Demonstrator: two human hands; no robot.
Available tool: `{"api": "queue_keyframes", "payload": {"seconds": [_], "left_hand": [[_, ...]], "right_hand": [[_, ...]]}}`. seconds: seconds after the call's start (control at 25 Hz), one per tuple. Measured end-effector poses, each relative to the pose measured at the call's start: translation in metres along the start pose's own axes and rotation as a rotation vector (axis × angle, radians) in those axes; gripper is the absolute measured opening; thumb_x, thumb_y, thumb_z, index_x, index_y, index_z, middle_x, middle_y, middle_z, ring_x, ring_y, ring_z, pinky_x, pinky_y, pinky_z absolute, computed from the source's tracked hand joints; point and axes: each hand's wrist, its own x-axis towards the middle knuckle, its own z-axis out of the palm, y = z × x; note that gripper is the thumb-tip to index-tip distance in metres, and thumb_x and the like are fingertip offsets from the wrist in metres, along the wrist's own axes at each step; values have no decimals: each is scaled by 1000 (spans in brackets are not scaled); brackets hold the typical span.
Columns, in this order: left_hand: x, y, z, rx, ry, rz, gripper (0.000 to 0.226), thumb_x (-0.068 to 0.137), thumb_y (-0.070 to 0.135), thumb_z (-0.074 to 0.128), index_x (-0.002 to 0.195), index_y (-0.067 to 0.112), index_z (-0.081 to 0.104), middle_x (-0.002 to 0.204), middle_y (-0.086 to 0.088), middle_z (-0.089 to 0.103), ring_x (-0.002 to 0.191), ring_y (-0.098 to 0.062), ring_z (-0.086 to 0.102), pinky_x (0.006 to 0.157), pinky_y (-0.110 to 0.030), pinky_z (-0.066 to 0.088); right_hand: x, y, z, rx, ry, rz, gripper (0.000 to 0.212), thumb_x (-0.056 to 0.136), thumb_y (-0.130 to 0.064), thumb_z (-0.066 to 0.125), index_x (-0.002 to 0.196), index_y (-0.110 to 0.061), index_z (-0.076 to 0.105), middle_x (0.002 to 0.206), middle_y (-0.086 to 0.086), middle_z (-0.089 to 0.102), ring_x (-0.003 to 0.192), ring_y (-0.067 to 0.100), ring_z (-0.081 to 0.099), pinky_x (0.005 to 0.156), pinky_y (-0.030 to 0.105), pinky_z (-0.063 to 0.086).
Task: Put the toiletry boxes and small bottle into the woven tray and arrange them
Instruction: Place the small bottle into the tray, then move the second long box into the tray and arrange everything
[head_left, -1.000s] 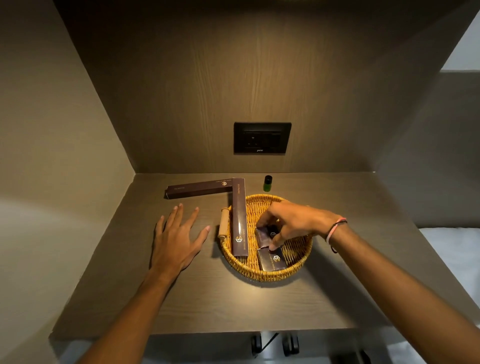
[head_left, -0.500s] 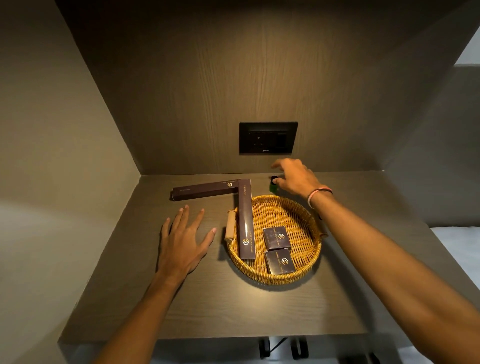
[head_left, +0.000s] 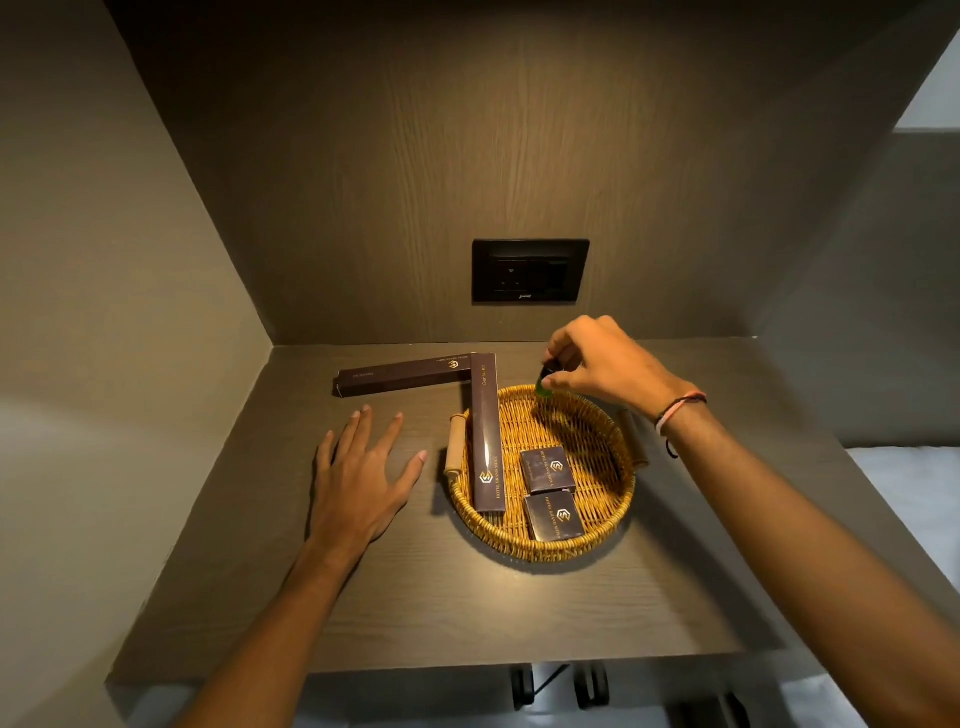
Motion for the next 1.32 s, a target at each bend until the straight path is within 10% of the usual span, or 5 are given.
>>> {"api": "queue_keyframes", "payload": {"seconds": [0.56, 0.84, 1.12, 1.32], "left_hand": [[0, -3, 0, 3, 1, 19, 73, 90, 71, 31, 149, 29, 37, 160, -13, 32, 150, -26, 25, 120, -52, 16], [0, -4, 2, 8, -16, 29, 68, 93, 67, 35, 149, 28, 38, 160, -13, 32, 149, -26, 26, 120, -50, 17], [47, 17, -29, -42, 134, 28, 36, 92, 16, 57, 128, 16, 53, 127, -11, 56, 118, -28, 53, 99, -46, 45], [106, 22, -51, 198, -163, 53, 51, 90, 11, 61, 139, 18, 46, 133, -13, 57, 126, -31, 50, 107, -50, 38]], "right_hand": [[-1, -15, 37, -125, 40, -46, 44, 83, -34, 78, 120, -14, 65, 119, 7, 69, 110, 21, 65, 89, 38, 57], [-46, 76, -1, 180, 557, 200, 25, 94, -29, 65, 112, -13, 70, 110, 8, 72, 101, 22, 67, 85, 26, 49], [-82, 101, 80, -131, 291, 299, 47, 105, -35, 40, 145, -11, 45, 156, 16, 42, 148, 32, 33, 121, 50, 28], [-81, 99, 76, -141, 317, 328, 48, 104, -37, 37, 146, -13, 45, 157, 15, 41, 148, 31, 33, 121, 48, 28]]}}
